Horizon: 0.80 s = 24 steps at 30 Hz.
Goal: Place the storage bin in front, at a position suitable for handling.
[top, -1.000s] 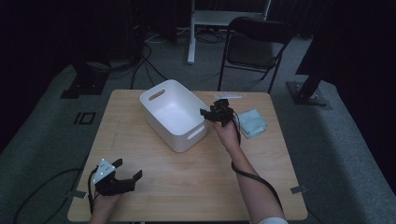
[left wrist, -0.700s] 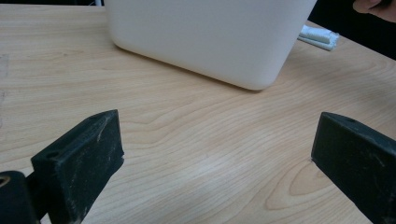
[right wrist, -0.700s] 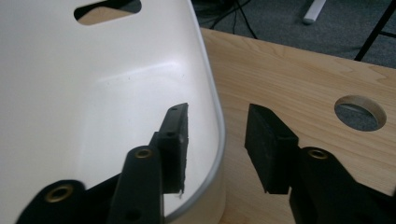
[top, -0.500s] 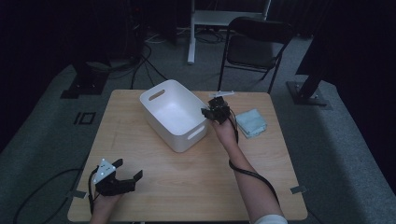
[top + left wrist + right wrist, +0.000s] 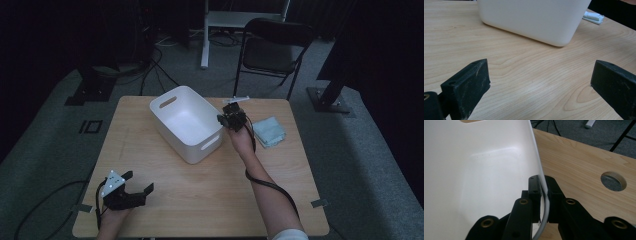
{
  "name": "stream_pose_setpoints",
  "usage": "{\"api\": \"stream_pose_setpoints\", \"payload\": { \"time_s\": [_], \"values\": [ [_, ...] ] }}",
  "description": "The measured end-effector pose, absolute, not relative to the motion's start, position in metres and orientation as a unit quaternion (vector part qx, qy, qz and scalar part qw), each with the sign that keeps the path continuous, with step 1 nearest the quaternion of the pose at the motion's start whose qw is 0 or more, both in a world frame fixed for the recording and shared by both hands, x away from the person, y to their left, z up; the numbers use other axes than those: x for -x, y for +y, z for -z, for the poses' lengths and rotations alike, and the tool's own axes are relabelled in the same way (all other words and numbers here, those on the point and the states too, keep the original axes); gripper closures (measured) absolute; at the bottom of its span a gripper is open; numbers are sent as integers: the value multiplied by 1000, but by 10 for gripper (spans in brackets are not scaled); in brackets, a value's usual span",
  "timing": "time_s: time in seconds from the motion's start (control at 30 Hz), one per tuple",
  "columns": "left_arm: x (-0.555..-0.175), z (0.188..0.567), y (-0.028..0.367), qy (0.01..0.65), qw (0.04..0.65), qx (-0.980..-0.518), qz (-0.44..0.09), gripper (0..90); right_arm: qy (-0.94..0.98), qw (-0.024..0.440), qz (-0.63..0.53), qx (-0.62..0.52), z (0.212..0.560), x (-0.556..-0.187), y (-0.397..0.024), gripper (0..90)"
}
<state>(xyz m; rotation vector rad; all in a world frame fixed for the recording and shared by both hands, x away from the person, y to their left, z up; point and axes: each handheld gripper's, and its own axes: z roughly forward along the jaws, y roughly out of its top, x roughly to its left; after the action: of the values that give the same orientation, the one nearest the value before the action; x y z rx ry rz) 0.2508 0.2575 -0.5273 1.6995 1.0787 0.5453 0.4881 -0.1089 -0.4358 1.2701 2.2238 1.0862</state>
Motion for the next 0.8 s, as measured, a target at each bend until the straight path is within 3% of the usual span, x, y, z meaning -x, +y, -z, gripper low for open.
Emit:
{"api": "stream_pose_setpoints", "payload": {
  "time_s": [0.8],
  "values": [
    [-251, 529, 257, 448, 503, -705, -224, 24, 801, 162, -389, -425, 436, -467, -122, 850]
  ]
}}
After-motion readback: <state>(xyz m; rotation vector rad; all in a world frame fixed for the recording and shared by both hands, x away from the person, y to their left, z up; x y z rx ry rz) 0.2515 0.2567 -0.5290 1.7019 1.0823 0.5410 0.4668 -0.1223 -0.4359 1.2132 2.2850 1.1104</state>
